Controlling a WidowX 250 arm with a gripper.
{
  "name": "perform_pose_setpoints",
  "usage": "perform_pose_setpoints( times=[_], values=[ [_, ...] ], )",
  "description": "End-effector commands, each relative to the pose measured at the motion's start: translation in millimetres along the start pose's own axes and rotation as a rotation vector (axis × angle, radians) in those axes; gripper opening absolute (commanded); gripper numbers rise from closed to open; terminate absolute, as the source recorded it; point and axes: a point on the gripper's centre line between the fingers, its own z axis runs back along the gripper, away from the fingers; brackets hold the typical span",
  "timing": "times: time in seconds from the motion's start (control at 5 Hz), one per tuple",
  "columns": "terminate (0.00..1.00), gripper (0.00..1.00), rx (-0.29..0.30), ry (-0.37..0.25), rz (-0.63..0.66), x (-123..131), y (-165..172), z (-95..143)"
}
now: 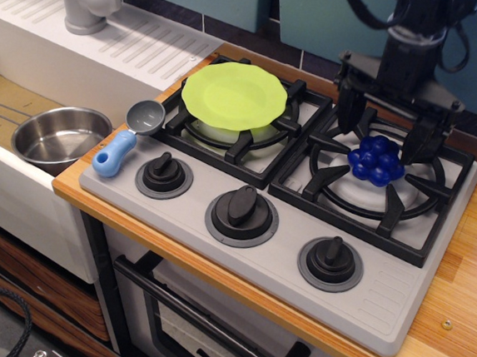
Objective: Put blueberry on plate and spoon in pot or pan in sink
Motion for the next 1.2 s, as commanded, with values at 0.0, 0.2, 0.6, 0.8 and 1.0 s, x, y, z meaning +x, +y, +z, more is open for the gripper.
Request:
perform_pose_setpoints(
  times=[0.0, 0.2, 0.6, 0.8, 1.0],
  values=[
    [0.0, 1.0, -0.023, -0.055, -0.002, 12.0, 3.5, 6.6],
    [0.0, 1.0, -0.02, -0.048, -0.002, 13.3, 4.7, 7.1],
    [0.0, 0.0, -0.024, -0.018, 0.026, 14.6, -0.3, 14.5],
    [0.0, 0.0, -0.023, -0.016, 0.021, 13.0, -1.5, 22.4],
    [0.0, 0.0, -0.013, -0.004, 0.0, 8.9, 2.4, 40.1]
  ],
)
